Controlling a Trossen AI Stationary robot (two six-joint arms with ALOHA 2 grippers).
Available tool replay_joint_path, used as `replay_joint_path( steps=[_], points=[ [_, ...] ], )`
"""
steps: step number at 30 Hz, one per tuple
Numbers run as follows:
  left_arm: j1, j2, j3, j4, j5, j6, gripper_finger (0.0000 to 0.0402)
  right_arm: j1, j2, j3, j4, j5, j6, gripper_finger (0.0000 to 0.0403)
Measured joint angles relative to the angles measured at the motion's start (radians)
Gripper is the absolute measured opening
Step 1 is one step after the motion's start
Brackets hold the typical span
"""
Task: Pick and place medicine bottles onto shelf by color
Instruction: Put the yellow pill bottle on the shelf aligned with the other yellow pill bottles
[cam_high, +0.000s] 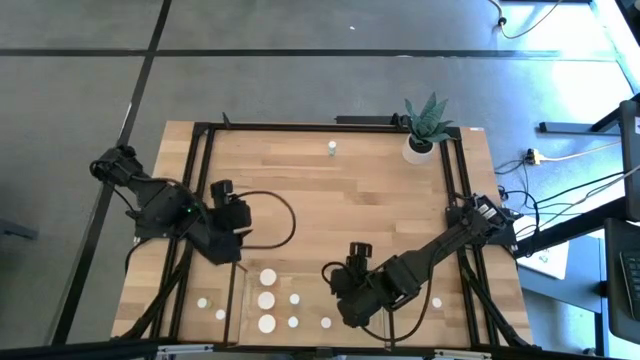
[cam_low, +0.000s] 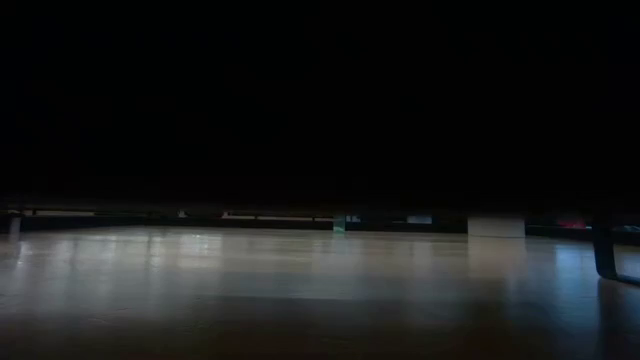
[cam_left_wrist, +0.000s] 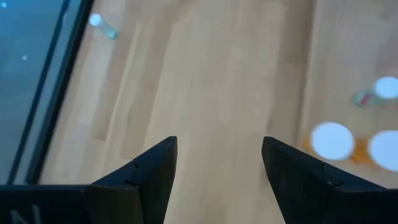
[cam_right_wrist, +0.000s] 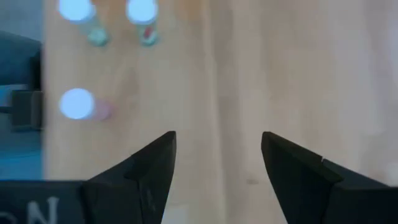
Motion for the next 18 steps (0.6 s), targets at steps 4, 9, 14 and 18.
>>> replay_joint_path(
  steps=[4, 9, 14, 18],
  points=[
    [-0.082, 0.0, -0.008, 0.001, -0.001, -0.106, 0.0227, -0.001, 0.0, 0.024, -0.031, 0.084, -0.062, 0.0239],
    [-0.184, 0.0, -0.089, 0.001, 0.064, -0.218, 0.0229, -0.011, 0.0, 0.044, -0.029, 0.101, -0.154, 0.0239],
    [-0.27, 0.0, -0.222, 0.041, 0.204, -0.31, 0.0227, -0.013, 0.0, 0.044, -0.024, 0.132, -0.234, 0.0239],
    [-0.329, 0.0, -0.312, 0.116, 0.313, -0.355, 0.0229, -0.022, 0.0, 0.044, -0.006, 0.133, -0.26, 0.0239]
  ],
)
